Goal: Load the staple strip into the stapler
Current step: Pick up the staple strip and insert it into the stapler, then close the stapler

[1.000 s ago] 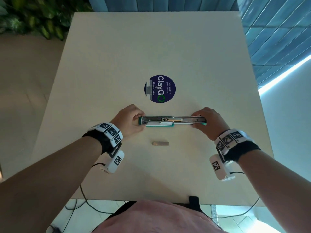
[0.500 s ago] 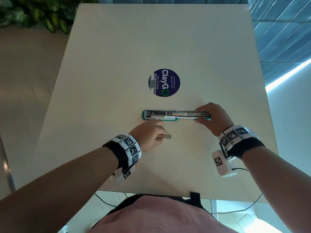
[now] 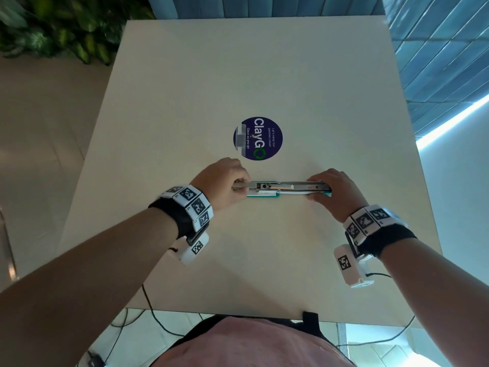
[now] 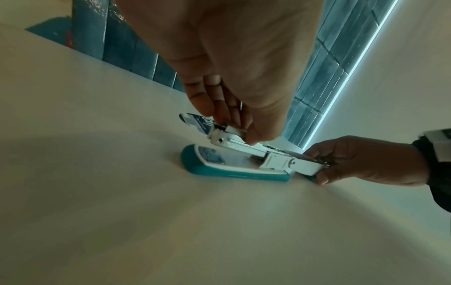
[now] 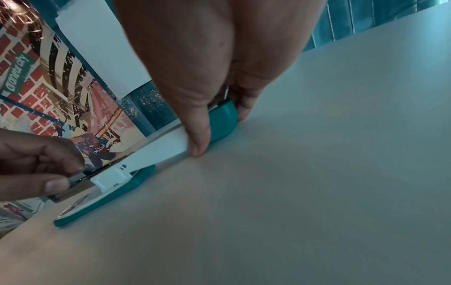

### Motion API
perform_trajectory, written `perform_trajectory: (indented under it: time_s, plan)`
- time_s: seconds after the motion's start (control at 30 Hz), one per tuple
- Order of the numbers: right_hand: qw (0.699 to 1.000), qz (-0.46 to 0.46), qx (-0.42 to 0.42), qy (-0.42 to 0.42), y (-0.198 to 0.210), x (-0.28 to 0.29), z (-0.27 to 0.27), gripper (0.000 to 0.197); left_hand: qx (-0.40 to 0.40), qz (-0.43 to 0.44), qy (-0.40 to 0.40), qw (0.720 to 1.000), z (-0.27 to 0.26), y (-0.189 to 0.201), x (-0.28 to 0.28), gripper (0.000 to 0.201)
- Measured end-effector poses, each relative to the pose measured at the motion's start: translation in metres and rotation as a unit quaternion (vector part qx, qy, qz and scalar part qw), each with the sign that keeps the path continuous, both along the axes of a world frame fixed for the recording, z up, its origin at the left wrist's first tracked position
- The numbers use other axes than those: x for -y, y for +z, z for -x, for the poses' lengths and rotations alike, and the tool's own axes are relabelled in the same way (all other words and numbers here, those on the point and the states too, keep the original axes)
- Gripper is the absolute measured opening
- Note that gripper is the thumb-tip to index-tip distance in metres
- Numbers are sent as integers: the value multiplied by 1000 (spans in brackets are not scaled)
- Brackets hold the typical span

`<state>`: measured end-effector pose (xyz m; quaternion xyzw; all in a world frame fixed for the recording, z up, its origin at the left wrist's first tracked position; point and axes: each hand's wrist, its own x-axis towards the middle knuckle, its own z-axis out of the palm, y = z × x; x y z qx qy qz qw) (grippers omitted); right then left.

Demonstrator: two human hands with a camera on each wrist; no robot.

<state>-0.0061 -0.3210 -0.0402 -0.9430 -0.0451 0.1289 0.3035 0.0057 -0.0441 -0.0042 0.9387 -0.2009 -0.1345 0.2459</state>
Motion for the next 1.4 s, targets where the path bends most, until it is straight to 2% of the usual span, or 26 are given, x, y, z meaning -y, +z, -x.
perform_trajectory:
  time_s: [0.3, 0.77, 0.9, 1.03, 1.2, 1.4]
  plan:
    - [1000, 0, 1, 11, 0, 1, -1, 29, -31, 10, -8, 999, -8, -3, -1, 8]
    - [1000, 18, -11, 12, 5, -1, 0, 29, -29, 16, -15, 999, -6, -7, -5, 9]
    - [999, 28, -18, 17, 7, -1, -1, 31, -23, 43, 29, 998, -1, -11, -10, 18]
    - [999, 38, -20, -3, 9, -1, -1, 44, -41, 33, 60, 997, 6, -23, -27, 37]
    - [999, 45, -25, 2, 11, 1, -3, 27, -50, 93, 114, 988, 11, -33, -34, 34]
    - [1000, -6, -8, 3, 48, 2, -6, 26, -55, 119, 123, 984, 10, -37, -35, 33]
